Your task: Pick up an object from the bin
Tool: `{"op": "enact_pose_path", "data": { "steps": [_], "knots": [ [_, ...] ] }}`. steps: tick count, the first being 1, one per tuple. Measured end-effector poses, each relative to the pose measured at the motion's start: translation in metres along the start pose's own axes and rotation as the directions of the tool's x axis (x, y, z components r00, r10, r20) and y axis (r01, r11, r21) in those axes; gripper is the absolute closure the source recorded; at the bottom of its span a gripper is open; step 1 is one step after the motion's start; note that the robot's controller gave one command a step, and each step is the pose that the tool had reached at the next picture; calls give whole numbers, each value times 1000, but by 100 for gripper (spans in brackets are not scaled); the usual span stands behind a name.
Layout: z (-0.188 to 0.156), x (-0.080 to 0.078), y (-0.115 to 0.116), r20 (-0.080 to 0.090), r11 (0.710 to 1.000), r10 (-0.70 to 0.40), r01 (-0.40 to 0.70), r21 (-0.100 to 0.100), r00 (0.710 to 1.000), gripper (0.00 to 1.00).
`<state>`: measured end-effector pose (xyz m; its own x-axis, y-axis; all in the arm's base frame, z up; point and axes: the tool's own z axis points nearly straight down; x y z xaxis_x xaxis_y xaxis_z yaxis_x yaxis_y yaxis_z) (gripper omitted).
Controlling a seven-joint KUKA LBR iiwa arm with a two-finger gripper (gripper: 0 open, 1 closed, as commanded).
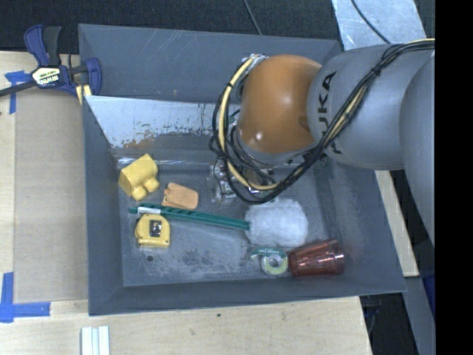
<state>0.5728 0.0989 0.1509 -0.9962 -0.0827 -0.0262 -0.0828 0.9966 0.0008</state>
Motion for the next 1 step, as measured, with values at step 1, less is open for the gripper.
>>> {"op": "enact_pose_path", "data": {
  "steps": [1],
  "knots": [
    [24, 4, 10, 1, 1000, -1, 1, -1, 1000, 100]
  ]
}}
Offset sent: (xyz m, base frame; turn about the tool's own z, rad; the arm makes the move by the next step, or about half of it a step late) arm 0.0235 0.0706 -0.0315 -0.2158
